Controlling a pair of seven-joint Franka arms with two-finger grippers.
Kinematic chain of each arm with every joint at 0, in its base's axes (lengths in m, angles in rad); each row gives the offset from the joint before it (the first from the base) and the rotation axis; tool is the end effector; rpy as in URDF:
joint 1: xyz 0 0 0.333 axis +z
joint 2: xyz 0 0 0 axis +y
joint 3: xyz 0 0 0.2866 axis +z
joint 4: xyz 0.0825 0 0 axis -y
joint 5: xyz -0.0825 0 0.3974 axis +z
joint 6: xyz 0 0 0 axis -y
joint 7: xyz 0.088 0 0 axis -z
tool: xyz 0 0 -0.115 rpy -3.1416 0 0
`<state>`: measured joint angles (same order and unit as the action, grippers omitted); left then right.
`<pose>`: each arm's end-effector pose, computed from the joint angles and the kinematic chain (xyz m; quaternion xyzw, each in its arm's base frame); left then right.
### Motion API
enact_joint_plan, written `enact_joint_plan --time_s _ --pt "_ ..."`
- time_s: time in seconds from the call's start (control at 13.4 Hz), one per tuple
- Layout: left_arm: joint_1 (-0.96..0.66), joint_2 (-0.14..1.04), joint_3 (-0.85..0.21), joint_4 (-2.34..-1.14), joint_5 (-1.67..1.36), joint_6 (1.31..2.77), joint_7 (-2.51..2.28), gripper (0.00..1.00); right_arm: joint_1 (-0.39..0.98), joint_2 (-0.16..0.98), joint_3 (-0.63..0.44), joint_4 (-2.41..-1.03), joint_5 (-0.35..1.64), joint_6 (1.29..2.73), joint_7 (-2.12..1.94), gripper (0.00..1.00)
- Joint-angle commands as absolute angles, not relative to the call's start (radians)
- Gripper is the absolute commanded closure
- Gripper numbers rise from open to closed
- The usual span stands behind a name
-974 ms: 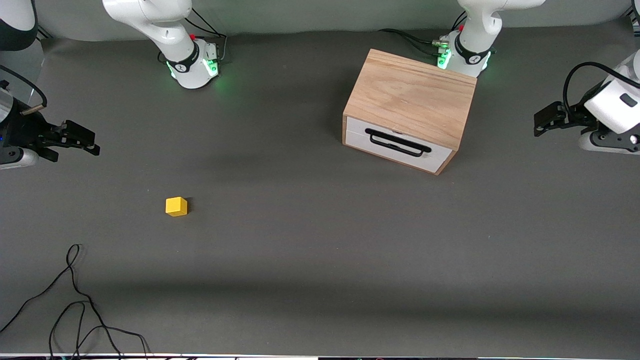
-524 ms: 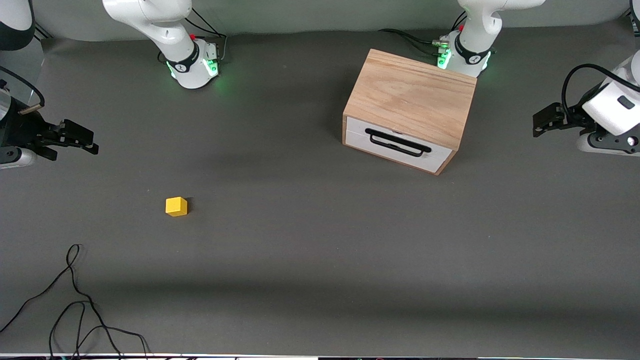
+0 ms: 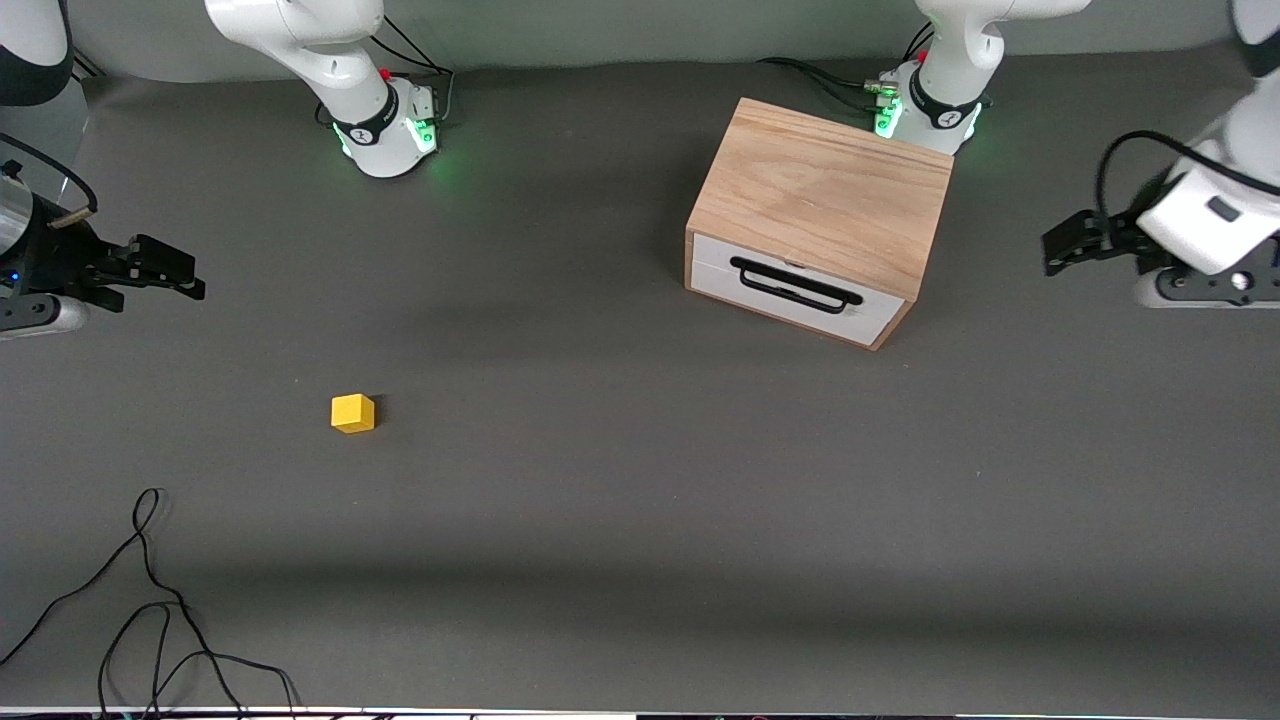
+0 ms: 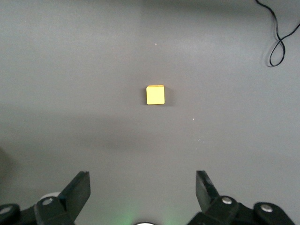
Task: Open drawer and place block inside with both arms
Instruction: 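Reach the left gripper to the drawer handle while the right gripper approaches the cube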
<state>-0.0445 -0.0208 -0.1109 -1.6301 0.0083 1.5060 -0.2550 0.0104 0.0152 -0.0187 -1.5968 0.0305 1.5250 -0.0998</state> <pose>0.5459 -0.0850 0.5649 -0.9974 -0.0498 0.0495 0.0157 0.5650 -0.0010 0.5622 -0.9979 -0.0457 0.0426 0.0174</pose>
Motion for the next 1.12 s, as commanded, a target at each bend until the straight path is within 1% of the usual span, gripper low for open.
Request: enact_joint_plan --time_s 0.0,0.15,0.3,0.45,0.52,0.67,0.82,1.05 --pt "-0.057 -0.015 -0.216 -1.611 0.018 1.479 -0.562 0.00 0.014 0.026 -0.018 -1.583 0.014 1.506 -0.081 0.00" --pt "-0.057 -0.012 -0.312 -1.611 0.020 1.483 -0.739 0.00 0.014 0.029 -0.025 -1.612 0.015 1.531 -0.094 0.00" --pt "-0.058 -0.005 -0.395 -1.609 0.023 1.493 -0.909 0.00 0.015 0.058 -0.023 -1.615 0.020 1.557 -0.094 0.00" --pt "-0.058 0.015 -0.472 -1.609 0.023 1.494 -1.093 0.00 0.017 0.083 -0.020 -1.647 0.020 1.618 -0.094 0.00" --pt "-0.061 0.026 -0.507 -1.608 0.023 1.496 -1.209 0.00 0.023 0.083 -0.018 -1.695 0.020 1.675 -0.094 0.00" --pt "-0.096 0.063 -0.528 -1.591 0.025 1.496 -1.458 0.00 0.043 0.078 -0.018 -1.819 0.020 1.834 -0.094 0.00" --pt "-0.130 0.086 -0.528 -1.568 0.025 1.490 -1.573 0.00 0.044 0.089 -0.018 -1.905 0.020 1.975 -0.094 0.00" --pt "-0.133 0.118 -0.526 -1.575 0.025 1.496 -1.643 0.00 0.048 0.155 -0.018 -1.953 0.015 2.095 -0.118 0.00"
